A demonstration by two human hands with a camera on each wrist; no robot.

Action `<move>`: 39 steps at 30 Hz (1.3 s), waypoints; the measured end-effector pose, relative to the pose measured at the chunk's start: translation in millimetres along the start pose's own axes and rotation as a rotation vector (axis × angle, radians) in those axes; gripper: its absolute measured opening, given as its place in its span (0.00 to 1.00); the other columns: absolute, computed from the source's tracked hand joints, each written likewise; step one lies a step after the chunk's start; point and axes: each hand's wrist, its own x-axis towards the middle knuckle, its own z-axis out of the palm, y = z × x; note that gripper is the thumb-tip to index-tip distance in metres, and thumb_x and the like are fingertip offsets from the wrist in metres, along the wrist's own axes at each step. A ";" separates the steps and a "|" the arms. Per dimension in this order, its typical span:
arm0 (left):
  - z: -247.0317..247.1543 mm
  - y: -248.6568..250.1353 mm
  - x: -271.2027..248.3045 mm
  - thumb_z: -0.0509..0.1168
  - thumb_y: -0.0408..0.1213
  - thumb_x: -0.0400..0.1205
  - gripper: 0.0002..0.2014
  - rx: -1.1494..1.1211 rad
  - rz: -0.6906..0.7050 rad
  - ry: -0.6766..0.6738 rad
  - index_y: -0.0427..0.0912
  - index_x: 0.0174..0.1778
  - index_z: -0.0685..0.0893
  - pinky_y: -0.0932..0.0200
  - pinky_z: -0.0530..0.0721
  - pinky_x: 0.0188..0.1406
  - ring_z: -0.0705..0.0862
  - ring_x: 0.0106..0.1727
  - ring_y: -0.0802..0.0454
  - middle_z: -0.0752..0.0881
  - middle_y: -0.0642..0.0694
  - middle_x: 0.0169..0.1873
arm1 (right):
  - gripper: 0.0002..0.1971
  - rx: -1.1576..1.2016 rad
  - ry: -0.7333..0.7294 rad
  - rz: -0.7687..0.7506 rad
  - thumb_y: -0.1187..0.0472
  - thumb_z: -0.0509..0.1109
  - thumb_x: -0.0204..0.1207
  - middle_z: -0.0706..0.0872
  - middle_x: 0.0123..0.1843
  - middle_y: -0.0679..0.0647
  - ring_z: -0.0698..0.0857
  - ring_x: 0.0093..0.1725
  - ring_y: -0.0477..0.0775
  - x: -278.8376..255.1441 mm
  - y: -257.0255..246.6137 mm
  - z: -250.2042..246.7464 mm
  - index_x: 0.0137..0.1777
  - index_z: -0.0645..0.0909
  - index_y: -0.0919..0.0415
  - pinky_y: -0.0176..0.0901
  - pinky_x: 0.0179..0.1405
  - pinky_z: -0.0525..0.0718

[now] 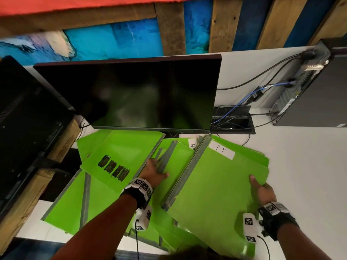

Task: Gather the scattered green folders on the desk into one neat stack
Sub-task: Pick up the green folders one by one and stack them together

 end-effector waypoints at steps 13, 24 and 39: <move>-78.4 -9.0 -15.3 0.74 0.36 0.75 0.22 0.132 0.010 0.097 0.37 0.63 0.79 0.54 0.79 0.48 0.84 0.53 0.42 0.86 0.39 0.52 | 0.28 -0.050 -0.009 0.012 0.46 0.66 0.78 0.80 0.68 0.70 0.79 0.66 0.70 4.6 2.3 -2.8 0.68 0.77 0.70 0.53 0.64 0.73; -176.8 -99.7 -54.7 0.70 0.25 0.77 0.15 -0.363 -0.021 0.410 0.45 0.56 0.80 0.37 0.84 0.57 0.83 0.47 0.43 0.86 0.38 0.46 | 0.28 -0.041 -0.021 0.001 0.47 0.68 0.77 0.82 0.67 0.69 0.80 0.65 0.70 4.2 3.0 -1.6 0.67 0.78 0.70 0.54 0.65 0.74; -114.7 -182.6 -72.3 0.72 0.49 0.70 0.26 -0.439 -0.664 0.584 0.36 0.59 0.82 0.35 0.84 0.58 0.86 0.53 0.31 0.86 0.30 0.54 | 0.28 -0.099 -0.038 -0.014 0.48 0.66 0.79 0.79 0.69 0.71 0.78 0.67 0.71 6.0 2.8 -2.5 0.69 0.76 0.72 0.53 0.66 0.72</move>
